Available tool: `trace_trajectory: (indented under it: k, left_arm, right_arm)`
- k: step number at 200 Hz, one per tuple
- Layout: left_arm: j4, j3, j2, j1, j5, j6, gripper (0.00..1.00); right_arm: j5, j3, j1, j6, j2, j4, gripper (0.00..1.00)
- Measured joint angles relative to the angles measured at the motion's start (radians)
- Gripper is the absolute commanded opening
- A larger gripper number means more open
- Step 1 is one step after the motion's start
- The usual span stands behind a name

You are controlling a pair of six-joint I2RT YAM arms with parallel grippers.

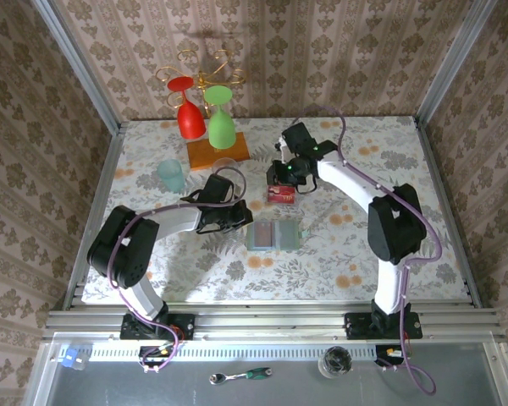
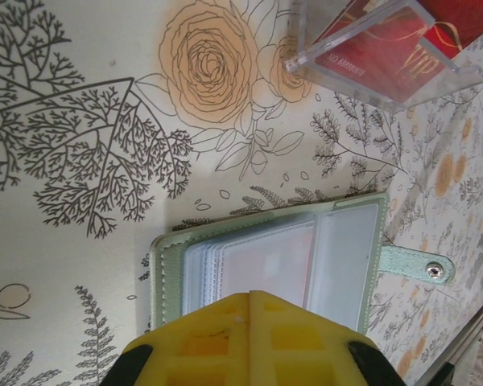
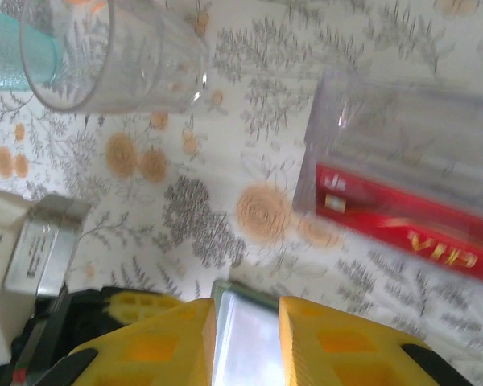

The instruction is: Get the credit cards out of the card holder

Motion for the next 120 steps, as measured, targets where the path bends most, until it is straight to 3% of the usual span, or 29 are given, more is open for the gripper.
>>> trace_trajectory:
  k: [66, 120]
  left_arm:
    - [0.022, -0.016, -0.006, 0.0, 0.008, -0.007, 0.02]
    - [0.019, -0.069, -0.039, -0.006, 0.008, -0.021, 0.02]
  right_arm:
    - [-0.034, -0.243, 0.039, 0.149, -0.124, 0.114, 0.26]
    - [-0.039, -0.356, 0.073, 0.2, -0.14, 0.191, 0.26]
